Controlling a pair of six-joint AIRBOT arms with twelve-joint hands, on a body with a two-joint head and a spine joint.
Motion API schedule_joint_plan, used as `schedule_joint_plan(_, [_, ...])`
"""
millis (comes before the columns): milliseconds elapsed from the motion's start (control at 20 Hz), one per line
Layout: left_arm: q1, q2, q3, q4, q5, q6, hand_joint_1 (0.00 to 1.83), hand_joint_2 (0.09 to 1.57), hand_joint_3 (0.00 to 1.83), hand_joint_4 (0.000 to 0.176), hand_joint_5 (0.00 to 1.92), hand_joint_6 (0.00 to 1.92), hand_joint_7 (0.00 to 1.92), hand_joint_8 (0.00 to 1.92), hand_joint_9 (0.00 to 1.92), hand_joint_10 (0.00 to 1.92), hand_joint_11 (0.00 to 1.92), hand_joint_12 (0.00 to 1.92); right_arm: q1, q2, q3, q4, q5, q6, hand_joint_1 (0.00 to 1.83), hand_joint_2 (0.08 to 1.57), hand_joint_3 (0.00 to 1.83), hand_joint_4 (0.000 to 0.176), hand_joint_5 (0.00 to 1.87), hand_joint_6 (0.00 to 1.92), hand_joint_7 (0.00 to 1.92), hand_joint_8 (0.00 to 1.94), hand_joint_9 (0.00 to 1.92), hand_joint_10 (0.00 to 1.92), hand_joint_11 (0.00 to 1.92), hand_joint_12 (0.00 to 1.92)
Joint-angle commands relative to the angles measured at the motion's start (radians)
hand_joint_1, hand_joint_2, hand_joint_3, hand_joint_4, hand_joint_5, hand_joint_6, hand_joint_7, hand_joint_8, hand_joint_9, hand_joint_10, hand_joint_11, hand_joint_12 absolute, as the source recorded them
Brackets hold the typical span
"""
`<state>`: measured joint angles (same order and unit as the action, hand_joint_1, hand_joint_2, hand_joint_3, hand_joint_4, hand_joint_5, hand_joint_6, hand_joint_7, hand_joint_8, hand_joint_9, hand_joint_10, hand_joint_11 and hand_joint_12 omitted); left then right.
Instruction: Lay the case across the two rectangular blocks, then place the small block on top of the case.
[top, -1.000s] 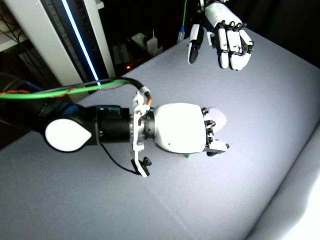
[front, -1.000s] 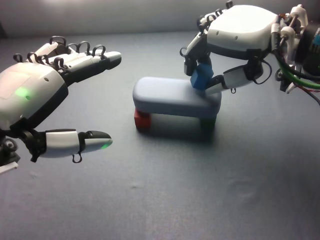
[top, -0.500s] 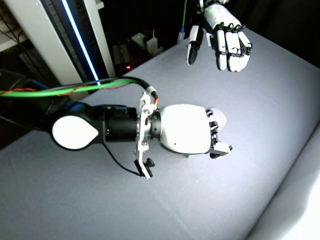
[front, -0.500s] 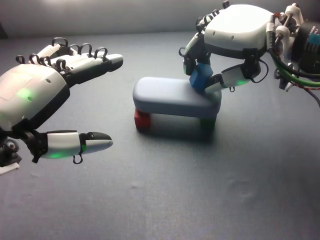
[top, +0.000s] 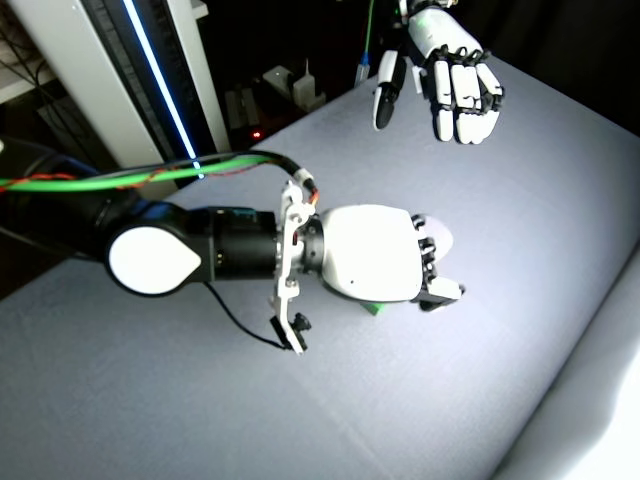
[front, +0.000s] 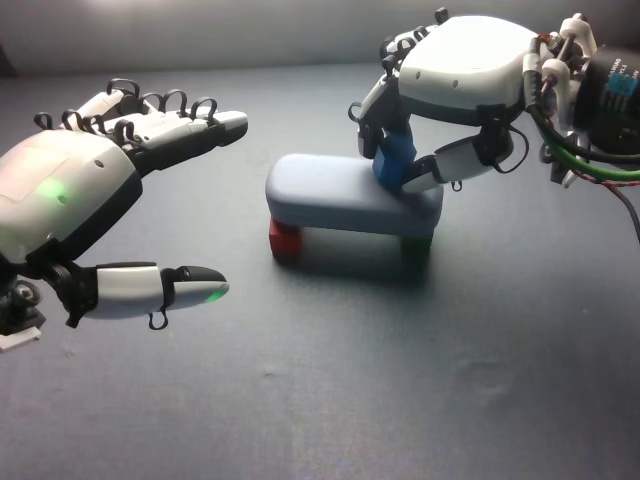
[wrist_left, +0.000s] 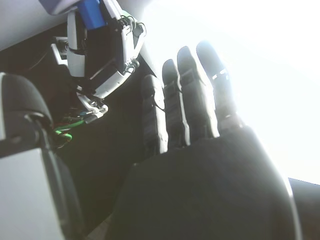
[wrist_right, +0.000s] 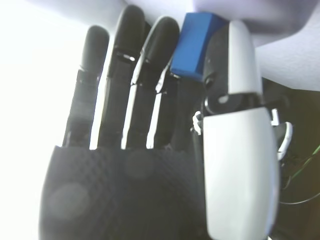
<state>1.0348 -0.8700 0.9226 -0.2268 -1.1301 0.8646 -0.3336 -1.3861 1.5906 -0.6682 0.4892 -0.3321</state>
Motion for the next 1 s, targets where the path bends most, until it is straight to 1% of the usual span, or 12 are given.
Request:
schedule_joint_plan(0, [-0.01,-0.005,0.004,0.007,-0.119,-0.005,0.92,0.91,0.0,0.076,0.34,0.0,0.35,0.0,0.38,0.0,0.0,1.09,0.012,0.003,-0.005,0.023,0.082,0.003,1.24,1.09,0.0,0.0,1.02,1.08,1.04,0.75,0.9,0.39,0.27,1.41])
schedule_joint_plan(300, [-0.01,-0.005,0.004,0.007,-0.12,-0.009,0.9,0.91,0.0,0.068,0.34,0.0,0.34,0.0,0.37,0.0,0.0,1.07,0.012,0.003,-0.003,0.019,0.076,0.003,1.24,1.07,0.0,0.0,1.02,1.01,1.17,0.61,0.99,0.37,0.33,1.31])
schedule_joint_plan(400, [-0.01,-0.006,0.004,0.007,-0.12,-0.01,0.91,0.91,0.0,0.066,0.35,0.0,0.35,0.0,0.38,0.0,0.0,1.06,0.012,0.003,-0.001,0.019,0.073,0.003,1.23,1.08,0.0,0.019,0.99,1.02,1.11,0.73,0.98,0.34,0.36,1.33])
schedule_joint_plan(450, [-0.01,-0.006,0.004,0.007,-0.121,-0.011,0.9,0.9,0.0,0.072,0.35,0.0,0.35,0.0,0.37,0.0,0.0,1.06,0.012,0.003,0.0,0.019,0.07,0.003,1.23,1.09,0.0,0.006,0.95,1.03,1.12,0.77,1.03,0.37,0.47,1.35])
schedule_joint_plan(550, [-0.01,-0.006,0.004,0.007,-0.121,-0.012,0.92,0.91,0.0,0.073,0.35,0.0,0.34,0.0,0.37,0.0,0.0,1.02,0.012,0.003,0.004,0.019,0.065,0.003,1.25,1.1,0.0,0.0,0.9,1.02,1.14,0.81,1.07,0.4,0.46,1.35])
schedule_joint_plan(600, [-0.01,-0.006,0.004,0.007,-0.121,-0.012,0.91,0.9,0.0,0.078,0.35,0.0,0.35,0.0,0.38,0.0,0.0,1.05,0.012,0.003,0.004,0.019,0.065,0.003,1.26,1.1,0.0,0.0,0.88,1.01,1.14,0.84,1.08,0.42,0.43,1.36])
schedule_joint_plan(700, [-0.01,-0.006,0.004,0.007,-0.122,-0.012,0.91,0.9,0.0,0.072,0.35,0.0,0.36,0.0,0.39,0.01,0.0,1.09,0.012,0.003,0.004,0.019,0.064,0.003,1.26,1.1,0.0,0.0,0.86,1.01,1.14,0.87,1.02,0.38,0.27,1.35])
schedule_joint_plan(750, [-0.01,-0.007,0.004,0.007,-0.121,-0.012,0.91,0.9,0.0,0.074,0.35,0.0,0.36,0.0,0.39,0.0,0.0,1.07,0.012,0.003,0.004,0.019,0.064,0.003,1.35,1.05,0.0,0.0,0.81,0.52,1.11,0.81,0.99,0.34,0.23,1.37])
schedule_joint_plan(800, [-0.01,-0.007,0.004,0.007,-0.121,-0.012,0.9,0.9,0.0,0.076,0.35,0.0,0.36,0.0,0.39,0.0,0.0,1.06,0.012,0.003,0.004,0.019,0.064,0.003,1.36,1.06,0.0,0.0,0.84,0.25,1.09,0.84,0.96,0.3,0.21,1.4])
schedule_joint_plan(850, [-0.01,-0.007,0.004,0.007,-0.121,-0.013,0.89,0.9,0.0,0.071,0.35,0.0,0.35,0.0,0.38,0.0,0.0,1.06,0.012,0.003,0.004,0.018,0.063,0.003,1.36,1.06,0.0,0.0,0.84,0.14,1.05,0.89,0.92,0.26,0.18,1.41])
schedule_joint_plan(900, [-0.01,-0.007,0.004,0.007,-0.121,-0.013,0.88,0.91,0.0,0.074,0.35,0.0,0.35,0.0,0.38,0.0,0.0,1.06,0.012,0.003,0.005,0.018,0.062,0.003,1.35,1.08,0.0,0.0,0.82,0.08,1.02,0.94,0.88,0.24,0.17,1.44])
schedule_joint_plan(950, [-0.011,-0.008,0.004,0.007,-0.121,-0.014,0.89,0.91,0.0,0.074,0.35,0.0,0.35,0.0,0.38,0.0,0.0,1.06,0.012,0.003,0.006,0.017,0.061,0.003,1.22,1.03,0.0,0.0,0.79,0.03,0.88,0.54,0.84,0.21,0.18,1.46])
